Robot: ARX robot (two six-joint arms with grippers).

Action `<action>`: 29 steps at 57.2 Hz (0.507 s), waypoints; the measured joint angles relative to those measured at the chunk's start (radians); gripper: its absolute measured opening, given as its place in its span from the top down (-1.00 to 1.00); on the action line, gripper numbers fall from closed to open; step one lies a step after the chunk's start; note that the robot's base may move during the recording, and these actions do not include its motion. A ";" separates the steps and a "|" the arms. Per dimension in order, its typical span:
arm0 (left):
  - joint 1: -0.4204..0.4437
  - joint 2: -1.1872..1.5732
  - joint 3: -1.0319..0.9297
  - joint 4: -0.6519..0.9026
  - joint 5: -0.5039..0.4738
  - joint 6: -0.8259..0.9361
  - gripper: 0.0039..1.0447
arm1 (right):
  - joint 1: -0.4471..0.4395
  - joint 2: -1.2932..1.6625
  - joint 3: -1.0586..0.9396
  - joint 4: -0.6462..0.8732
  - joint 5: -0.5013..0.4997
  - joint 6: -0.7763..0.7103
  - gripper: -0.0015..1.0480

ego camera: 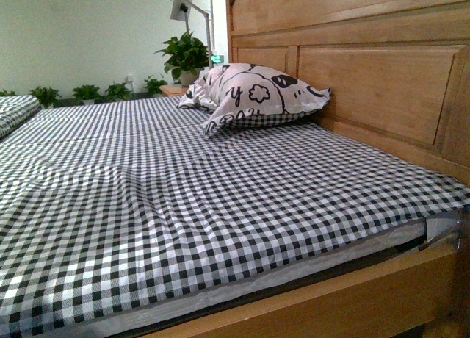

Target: Clean up trash

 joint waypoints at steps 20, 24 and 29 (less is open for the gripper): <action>0.000 0.000 -0.002 0.000 0.000 -0.003 0.50 | 0.001 -0.002 -0.005 0.000 0.014 -0.013 0.61; 0.000 0.000 -0.002 0.000 0.000 -0.003 0.50 | 0.001 -0.002 -0.005 0.000 0.014 -0.014 0.61; 0.000 0.000 -0.002 0.000 0.000 -0.003 0.50 | 0.001 -0.002 -0.005 0.000 0.015 -0.015 0.61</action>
